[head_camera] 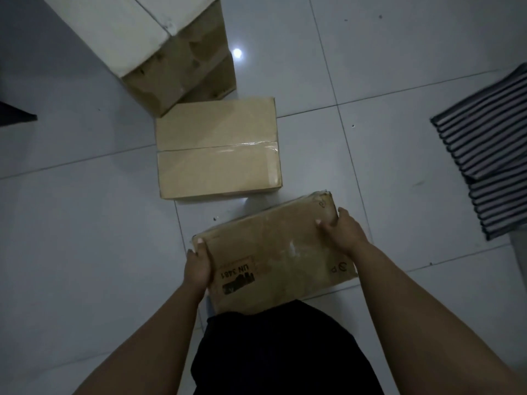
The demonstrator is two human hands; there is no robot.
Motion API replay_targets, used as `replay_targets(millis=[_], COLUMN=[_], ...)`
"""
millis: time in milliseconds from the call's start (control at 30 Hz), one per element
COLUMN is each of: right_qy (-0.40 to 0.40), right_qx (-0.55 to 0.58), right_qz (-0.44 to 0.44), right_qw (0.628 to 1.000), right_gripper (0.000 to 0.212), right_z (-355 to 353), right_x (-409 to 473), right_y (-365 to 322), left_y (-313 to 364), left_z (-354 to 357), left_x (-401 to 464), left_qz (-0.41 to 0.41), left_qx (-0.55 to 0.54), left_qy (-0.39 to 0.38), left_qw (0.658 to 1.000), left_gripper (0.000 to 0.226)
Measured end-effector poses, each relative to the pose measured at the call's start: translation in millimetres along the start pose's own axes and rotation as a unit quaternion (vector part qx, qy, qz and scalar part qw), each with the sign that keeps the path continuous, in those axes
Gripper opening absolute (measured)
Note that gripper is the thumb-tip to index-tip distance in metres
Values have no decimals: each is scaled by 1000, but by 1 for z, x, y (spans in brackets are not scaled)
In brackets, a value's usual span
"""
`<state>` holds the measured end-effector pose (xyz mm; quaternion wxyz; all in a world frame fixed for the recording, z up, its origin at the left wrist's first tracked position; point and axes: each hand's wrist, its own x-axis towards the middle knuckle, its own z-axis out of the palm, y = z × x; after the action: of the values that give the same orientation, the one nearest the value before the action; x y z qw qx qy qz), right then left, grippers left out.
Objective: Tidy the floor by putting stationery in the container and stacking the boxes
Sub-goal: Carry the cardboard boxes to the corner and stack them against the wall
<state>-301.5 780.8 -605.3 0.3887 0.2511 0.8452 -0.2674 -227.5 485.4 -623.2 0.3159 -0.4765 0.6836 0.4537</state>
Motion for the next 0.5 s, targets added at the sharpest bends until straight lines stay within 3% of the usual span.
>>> replay_targets(millis=[100,233,500], right_qy=[-31,3,27], right_qx=[32,72,146], right_qz=[9,13,4], right_qw=[999,997,989], right_gripper=[73,68,62], right_z=[9,10,-31], right_x=[6,-10,-94], right_y=[8,12,-11], left_y=[-8,-8,26], left_z=[5,0,-51], left_x=[5,-7,-82], left_qz=[-13,3,20], left_qx=[-42,-110,-134], left_qy=[-24,-62,-44], left_qw=[999,992,990], left_gripper=[82,79,81])
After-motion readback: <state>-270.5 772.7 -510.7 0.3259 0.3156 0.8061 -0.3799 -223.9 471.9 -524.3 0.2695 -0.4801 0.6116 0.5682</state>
